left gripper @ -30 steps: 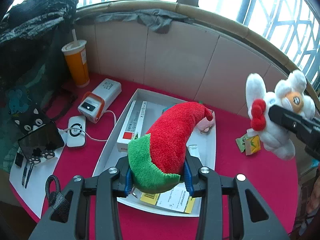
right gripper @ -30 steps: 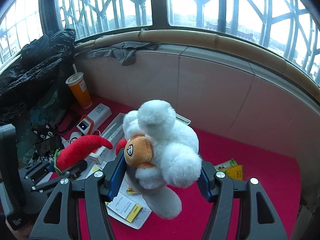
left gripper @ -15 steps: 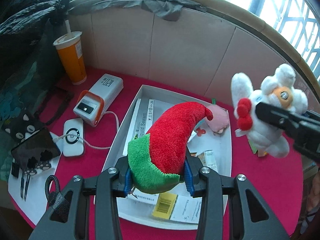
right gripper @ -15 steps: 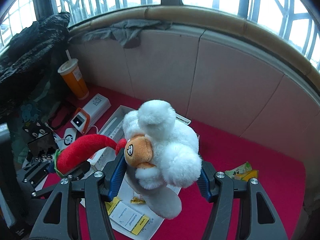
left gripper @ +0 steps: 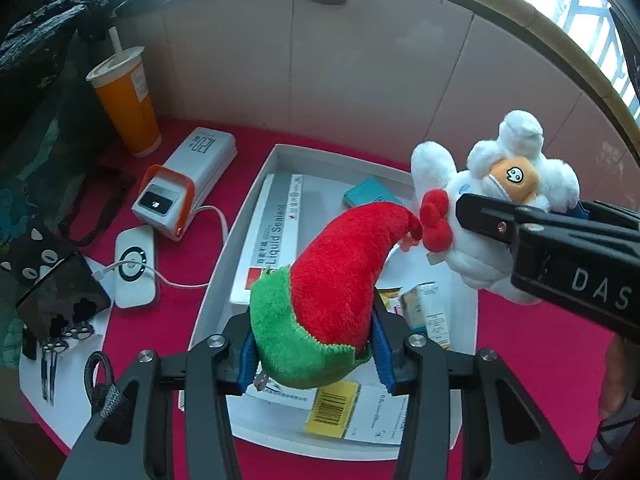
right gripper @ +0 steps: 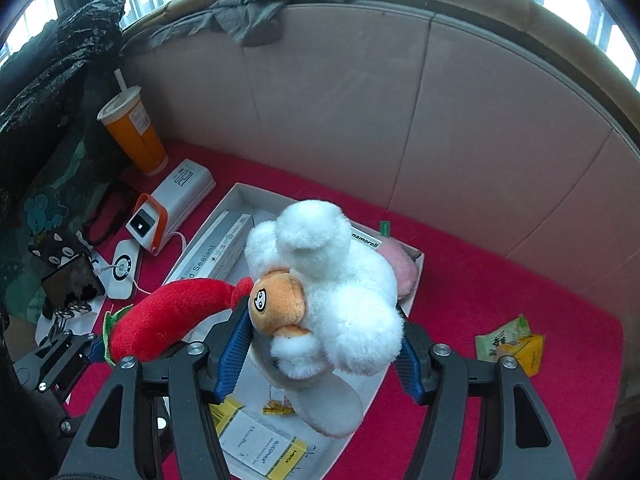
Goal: Organize objects
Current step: 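Lower and open both tools, releasing both plush toys into the tray, then move both open tools toward the tissue pack and snack packet on the table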
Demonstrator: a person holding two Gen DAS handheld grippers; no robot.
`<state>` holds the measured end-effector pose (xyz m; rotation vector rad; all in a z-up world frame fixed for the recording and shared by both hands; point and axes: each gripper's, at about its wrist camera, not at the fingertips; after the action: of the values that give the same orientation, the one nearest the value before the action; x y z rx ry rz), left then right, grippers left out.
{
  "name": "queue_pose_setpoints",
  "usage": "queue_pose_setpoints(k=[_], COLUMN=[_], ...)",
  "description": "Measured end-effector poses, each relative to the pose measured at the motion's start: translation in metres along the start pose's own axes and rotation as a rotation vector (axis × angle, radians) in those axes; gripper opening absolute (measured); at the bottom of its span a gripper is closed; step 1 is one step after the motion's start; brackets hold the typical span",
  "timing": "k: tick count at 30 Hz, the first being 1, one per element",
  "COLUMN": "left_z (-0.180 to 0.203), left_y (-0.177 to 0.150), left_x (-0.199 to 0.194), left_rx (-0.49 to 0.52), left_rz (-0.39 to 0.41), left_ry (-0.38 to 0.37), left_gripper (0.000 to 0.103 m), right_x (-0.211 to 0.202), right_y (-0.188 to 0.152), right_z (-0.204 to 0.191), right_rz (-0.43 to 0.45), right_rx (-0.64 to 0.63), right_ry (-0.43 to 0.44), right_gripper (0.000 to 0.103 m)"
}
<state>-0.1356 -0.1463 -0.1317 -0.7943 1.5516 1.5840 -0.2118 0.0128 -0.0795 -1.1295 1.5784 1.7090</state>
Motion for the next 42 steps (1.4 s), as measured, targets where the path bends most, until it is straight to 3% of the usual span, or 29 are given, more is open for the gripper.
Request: queue_pose_setpoints(k=[5,7,9,10,11,14,28,42], left_z=[-0.007,-0.009,-0.011,-0.011,-0.012,-0.014,-0.004,0.03], left_y=[-0.003,-0.004,-0.004,-0.005,-0.006,-0.008,-0.022,-0.035], left_x=[-0.005,-0.008,-0.011,-0.012,-0.013,-0.015,-0.035,-0.048], left_rx=[-0.02,-0.036,-0.046,-0.048,-0.05,-0.055,-0.045,0.004], left_rz=[0.014,0.025,0.032,0.035,0.035,0.03,0.046,0.046], left_ry=[0.022,0.011,0.017,0.03,0.042,0.064,0.084,0.067], left_gripper=[0.063,0.079,0.089,0.091,0.092,0.092,0.093,0.093], right_x=[-0.002,-0.004,-0.01,-0.012,-0.015,-0.023,-0.049,-0.069], right_y=[-0.002,-0.003,-0.005,-0.005,-0.006,-0.008,-0.031,-0.06], right_z=[-0.007,-0.008,-0.009,-0.009,-0.009,-0.007,0.014,0.046], right_rz=[0.006,0.014,0.032,0.04,0.048,0.064,0.086,0.096], right_rx=[-0.006,0.002,0.009,0.012,0.016,0.025,0.074,0.129], right_ry=[0.027,0.041,0.047,0.05,0.052,0.053,0.028,-0.001], right_gripper=[0.073,0.074,0.082,0.092,0.099,0.102,0.103,0.103])
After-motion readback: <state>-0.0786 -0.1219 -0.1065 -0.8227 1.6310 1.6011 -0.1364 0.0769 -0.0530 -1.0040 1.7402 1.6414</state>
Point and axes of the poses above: each gripper's, at about its wrist camera, not at the fingertips, and x roughly the way its jaws point, z to its right, y to its top, and after that the axes turned 1 degree about z, right-handed
